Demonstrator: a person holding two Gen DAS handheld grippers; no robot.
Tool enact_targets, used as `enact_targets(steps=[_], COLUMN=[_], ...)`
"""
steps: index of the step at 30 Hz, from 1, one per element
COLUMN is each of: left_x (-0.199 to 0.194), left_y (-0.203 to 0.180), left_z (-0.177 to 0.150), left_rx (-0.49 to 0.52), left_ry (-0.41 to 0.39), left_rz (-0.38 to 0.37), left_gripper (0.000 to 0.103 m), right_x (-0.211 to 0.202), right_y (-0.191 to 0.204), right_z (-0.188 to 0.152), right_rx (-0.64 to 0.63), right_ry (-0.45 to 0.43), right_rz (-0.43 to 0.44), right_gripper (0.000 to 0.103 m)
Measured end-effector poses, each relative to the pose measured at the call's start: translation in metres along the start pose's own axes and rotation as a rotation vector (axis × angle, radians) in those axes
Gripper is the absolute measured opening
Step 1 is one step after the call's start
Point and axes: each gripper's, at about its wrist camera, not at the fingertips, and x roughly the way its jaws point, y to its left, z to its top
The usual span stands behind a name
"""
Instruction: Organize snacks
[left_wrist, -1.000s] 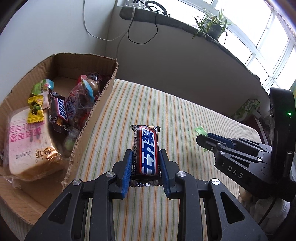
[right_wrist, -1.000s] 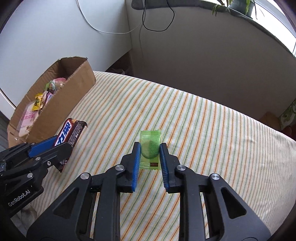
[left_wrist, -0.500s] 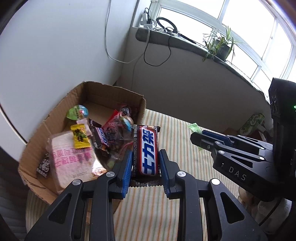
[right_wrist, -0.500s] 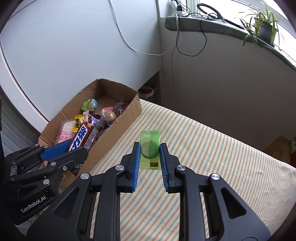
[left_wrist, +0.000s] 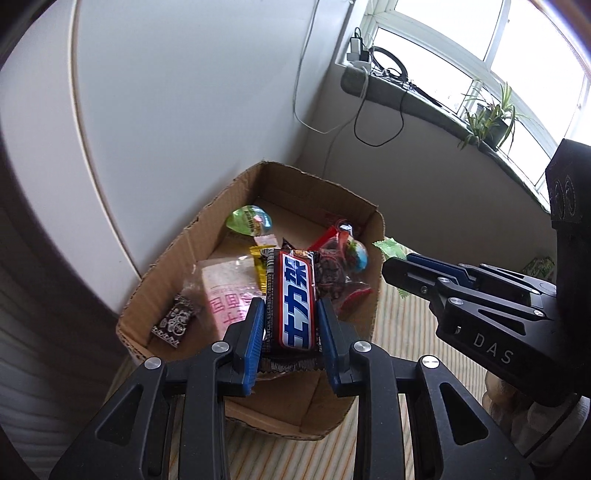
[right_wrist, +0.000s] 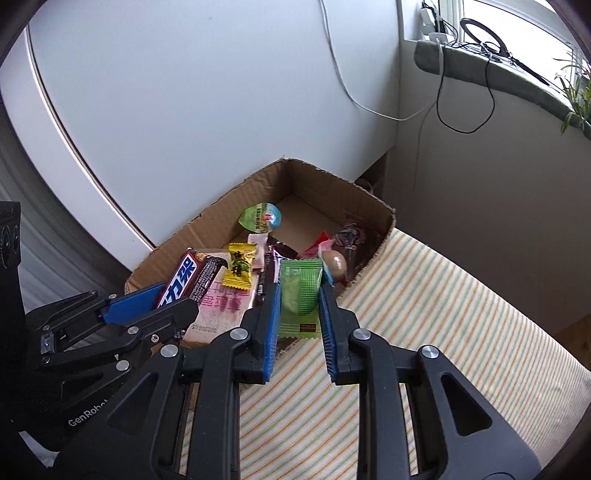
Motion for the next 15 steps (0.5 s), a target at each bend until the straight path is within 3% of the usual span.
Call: enact_targets(steps=[3,8,15], left_x=[-0.002,-0.009,-0.030], left_y=[0.006,0.009,0.004], left_z=[0.001,0.003,0.002], left_rx=[-0.007,-0.016,-0.016], left_ry=[0.001,-0.015,-0.038], left_rz=[0.007,0.016,0.016], left_gripper=[0.027,0.028,0.029], right_x=[0.003,-0.002,-0.022], right_y=[0.008,0.016,0.016], right_z=[0.002,0.003,0.001], right_rx=[-0.013,-0.026,-0.004], right_ry=[0.002,-0.009,-0.022], right_rz=[0.003,0.018,0.035], right_gripper=[0.023,0.041,0.042])
